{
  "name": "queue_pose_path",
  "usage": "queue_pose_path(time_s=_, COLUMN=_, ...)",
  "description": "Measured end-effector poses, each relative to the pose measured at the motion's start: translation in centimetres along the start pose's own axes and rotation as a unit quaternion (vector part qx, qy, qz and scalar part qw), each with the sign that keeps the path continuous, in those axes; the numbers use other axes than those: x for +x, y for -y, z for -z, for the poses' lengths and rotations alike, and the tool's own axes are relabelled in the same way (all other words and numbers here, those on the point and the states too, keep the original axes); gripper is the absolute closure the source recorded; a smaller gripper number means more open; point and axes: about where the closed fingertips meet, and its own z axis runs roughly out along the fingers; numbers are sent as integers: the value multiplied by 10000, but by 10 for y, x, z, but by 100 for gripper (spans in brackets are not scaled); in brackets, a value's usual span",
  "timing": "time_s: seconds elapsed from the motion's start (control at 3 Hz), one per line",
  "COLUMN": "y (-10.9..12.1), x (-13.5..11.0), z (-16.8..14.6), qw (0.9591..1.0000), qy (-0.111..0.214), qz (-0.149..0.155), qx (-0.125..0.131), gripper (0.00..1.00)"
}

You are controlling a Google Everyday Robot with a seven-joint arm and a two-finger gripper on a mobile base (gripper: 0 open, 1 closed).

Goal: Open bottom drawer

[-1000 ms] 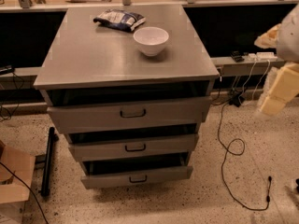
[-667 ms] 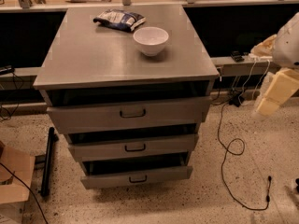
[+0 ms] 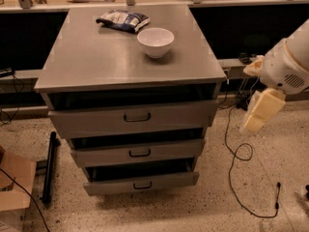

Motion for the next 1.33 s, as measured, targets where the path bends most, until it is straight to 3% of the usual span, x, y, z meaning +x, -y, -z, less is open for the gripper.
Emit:
queue_pose_path(time_s=0.33, y=-12, x=-1, z=-59, qw=9985, qy=468, qz=-114, qx=-245, gripper=0)
queue_pose_path(time_s=0.67, y=-28, x=7, z=-114, qw=9934, qy=1020, qz=-206, qx=-475, gripper=0)
queue_pose_path(time_s=1.0, y=-42, x=28, z=-162, qw=9837, qy=1614, qz=-383, qx=-698, gripper=0)
queue_pose_path(time_s=1.33, y=-44, x=34, z=-172, qw=9816, qy=1705, qz=-387, qx=-769, gripper=0)
